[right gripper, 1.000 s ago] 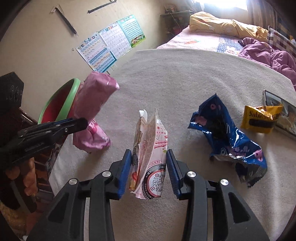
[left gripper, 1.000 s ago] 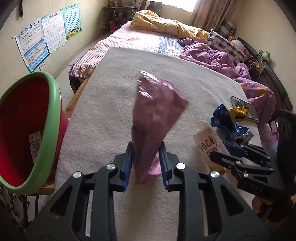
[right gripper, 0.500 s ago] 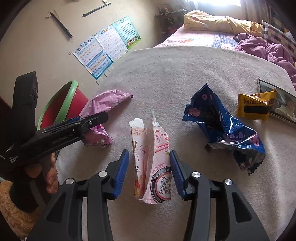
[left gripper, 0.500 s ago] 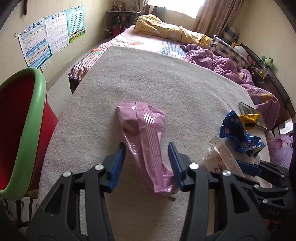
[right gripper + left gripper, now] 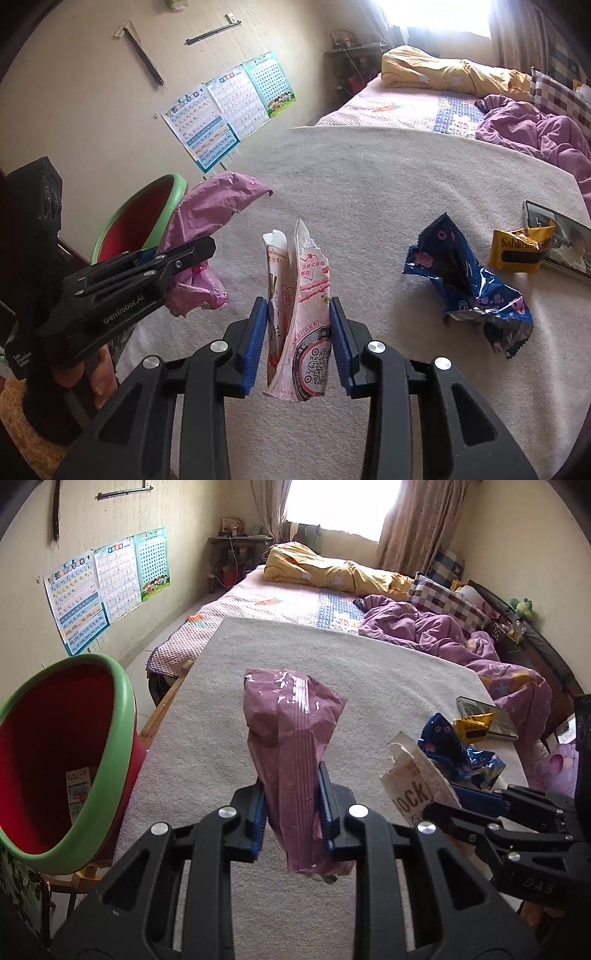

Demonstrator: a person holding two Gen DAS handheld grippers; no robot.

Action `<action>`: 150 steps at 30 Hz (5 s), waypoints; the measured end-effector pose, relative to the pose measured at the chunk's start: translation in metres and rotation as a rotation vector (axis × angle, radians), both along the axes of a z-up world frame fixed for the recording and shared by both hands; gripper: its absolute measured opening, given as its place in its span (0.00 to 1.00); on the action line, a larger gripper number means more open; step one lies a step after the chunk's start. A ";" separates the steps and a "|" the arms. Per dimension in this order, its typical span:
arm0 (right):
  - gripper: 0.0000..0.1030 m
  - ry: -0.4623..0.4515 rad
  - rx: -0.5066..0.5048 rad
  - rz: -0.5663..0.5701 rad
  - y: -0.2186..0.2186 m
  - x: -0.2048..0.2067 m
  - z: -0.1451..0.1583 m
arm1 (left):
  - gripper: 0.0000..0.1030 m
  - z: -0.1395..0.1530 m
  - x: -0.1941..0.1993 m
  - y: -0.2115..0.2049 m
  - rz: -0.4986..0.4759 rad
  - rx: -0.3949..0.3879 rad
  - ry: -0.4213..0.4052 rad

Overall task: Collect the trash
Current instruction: 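Carry the pink bag and white-pink snack bag over the red bucket, then open both tools over the red bucket to drop the bags, then grasp the blue wrapper with the left tool while the right tool grasps the yellow tiger-stripe wrapper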

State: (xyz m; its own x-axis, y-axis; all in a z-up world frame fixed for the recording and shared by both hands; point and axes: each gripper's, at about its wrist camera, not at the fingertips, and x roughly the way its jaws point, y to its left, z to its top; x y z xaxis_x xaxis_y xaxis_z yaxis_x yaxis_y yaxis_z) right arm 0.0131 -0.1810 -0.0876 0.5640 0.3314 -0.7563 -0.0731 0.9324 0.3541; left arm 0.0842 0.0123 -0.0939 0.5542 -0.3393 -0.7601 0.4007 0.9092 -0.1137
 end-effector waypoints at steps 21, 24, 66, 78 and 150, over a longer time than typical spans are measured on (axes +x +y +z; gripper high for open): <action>0.33 -0.033 -0.002 0.106 0.080 0.031 0.018 | 0.22 0.029 0.000 0.089 0.112 -0.019 -0.051; 0.34 -0.038 0.000 0.116 0.093 0.036 0.020 | 0.22 0.031 0.001 0.102 0.121 -0.019 -0.056; 0.34 -0.093 0.025 0.189 0.214 0.114 0.041 | 0.23 0.021 0.046 0.219 0.192 -0.010 -0.037; 0.40 -0.100 0.043 0.178 0.214 0.118 0.040 | 0.29 0.016 0.052 0.222 0.202 -0.006 -0.028; 0.24 0.031 0.125 -0.268 -0.136 -0.071 -0.013 | 0.35 -0.024 -0.030 -0.112 -0.187 -0.055 0.158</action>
